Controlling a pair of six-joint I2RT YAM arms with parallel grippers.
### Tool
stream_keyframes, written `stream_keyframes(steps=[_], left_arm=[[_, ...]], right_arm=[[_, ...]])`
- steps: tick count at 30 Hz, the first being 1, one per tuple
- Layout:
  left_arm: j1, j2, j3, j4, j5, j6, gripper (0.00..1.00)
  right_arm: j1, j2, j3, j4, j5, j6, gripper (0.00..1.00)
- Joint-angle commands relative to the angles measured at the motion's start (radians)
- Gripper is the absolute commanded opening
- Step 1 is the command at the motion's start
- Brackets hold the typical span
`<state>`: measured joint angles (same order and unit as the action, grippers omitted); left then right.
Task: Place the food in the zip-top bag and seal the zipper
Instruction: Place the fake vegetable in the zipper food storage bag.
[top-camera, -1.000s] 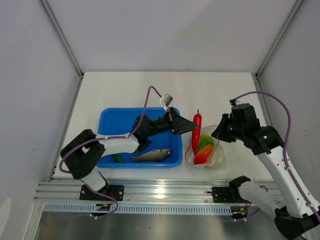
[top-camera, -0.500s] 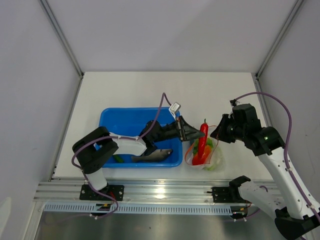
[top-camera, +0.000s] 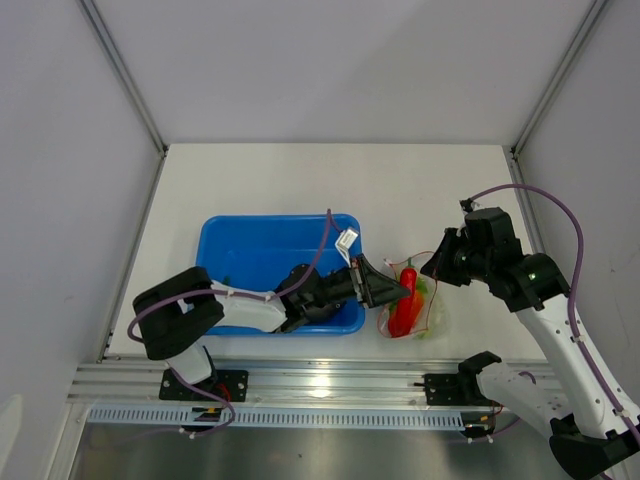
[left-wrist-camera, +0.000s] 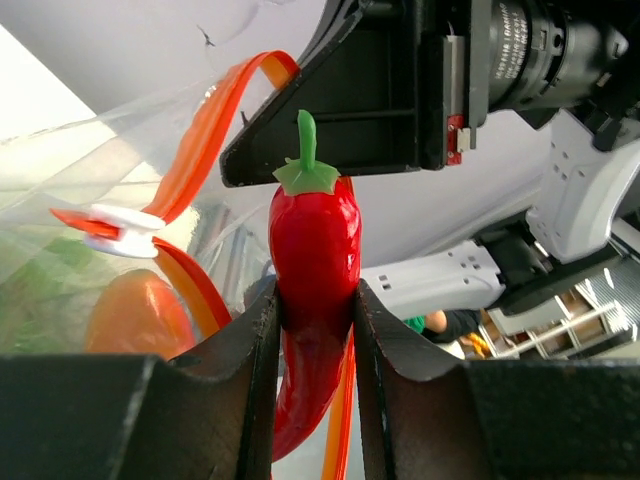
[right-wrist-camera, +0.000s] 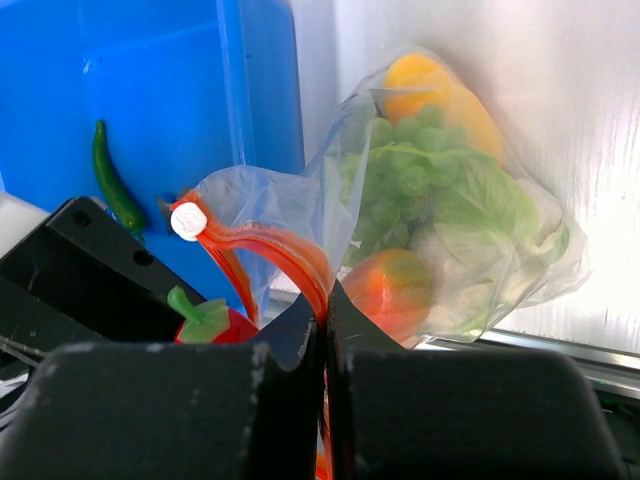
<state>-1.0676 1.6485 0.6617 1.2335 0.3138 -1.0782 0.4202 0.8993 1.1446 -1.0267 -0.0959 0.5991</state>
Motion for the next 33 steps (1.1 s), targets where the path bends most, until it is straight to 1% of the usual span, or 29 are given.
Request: stream_keyframes(steps=[1,5,6,9,12,13,15,17,19,21,22,23,25,27,28,30,31,33], left_arm=[[-0.032,-0.056,0.002,-0.030,-0.096,0.069,0.01],[-0.061,-0.099,0.041,-0.219,-0.171,0.089,0.01],[-0.068,-0.105,0.050,-0.326,-0.182,0.107,0.00],[-0.080,-0.121,0.088,-0.452,-0.209,0.142,0.01],[-0.078,-0.115,0.131,-0.537,-0.217,0.117,0.01],[-0.080,-0.113,0.141,-0.604,-0.219,0.110,0.01],[-0.080,-0.108,0.185,-0.676,-0.234,0.090,0.01],[-0.080,-0.111,0.211,-0.813,-0.258,0.080,0.01],[-0.080,-0.116,0.263,-0.958,-0.306,0.051,0.01],[-0.078,-0.131,0.280,-1.017,-0.360,0.038,0.01],[-0.080,-0.134,0.297,-1.092,-0.399,0.035,0.02],[-0.080,-0.136,0.323,-1.136,-0.422,0.035,0.09],[-0.080,-0.141,0.340,-1.193,-0.462,0.044,0.13],[-0.080,-0.156,0.322,-1.197,-0.473,0.053,0.30],[-0.078,-0.159,0.319,-1.192,-0.475,0.060,0.49],[-0.083,-0.167,0.332,-1.218,-0.489,0.084,0.58],[-0.091,-0.173,0.337,-1.226,-0.514,0.099,0.67],[-0.100,-0.185,0.366,-1.272,-0.541,0.158,0.73]], right_arm=[[-0.003,-0.005,0.049,0.047,-0.011,0.011,0.00],[-0.004,-0.005,0.053,0.048,-0.011,0.013,0.00],[-0.003,-0.005,0.053,0.047,-0.011,0.014,0.00],[-0.004,-0.007,0.049,0.043,-0.011,0.013,0.00],[-0.004,-0.010,0.050,0.043,-0.014,0.013,0.00],[-0.004,-0.010,0.050,0.043,-0.015,0.014,0.00],[-0.004,-0.013,0.052,0.042,-0.015,0.013,0.00],[-0.003,-0.013,0.055,0.039,-0.011,0.011,0.00],[-0.003,-0.013,0.058,0.036,-0.010,0.013,0.00],[-0.003,-0.016,0.058,0.033,-0.007,0.011,0.00],[-0.004,-0.017,0.058,0.033,-0.007,0.011,0.00],[-0.003,-0.017,0.060,0.033,-0.005,0.013,0.00],[-0.004,-0.019,0.058,0.031,-0.007,0.011,0.00],[-0.003,-0.019,0.057,0.031,-0.008,0.013,0.00],[-0.004,-0.020,0.056,0.031,-0.010,0.011,0.00],[-0.003,-0.020,0.055,0.028,-0.010,0.010,0.00],[-0.004,-0.023,0.053,0.027,-0.008,0.010,0.00],[-0.003,-0.025,0.053,0.025,-0.005,0.010,0.00]])
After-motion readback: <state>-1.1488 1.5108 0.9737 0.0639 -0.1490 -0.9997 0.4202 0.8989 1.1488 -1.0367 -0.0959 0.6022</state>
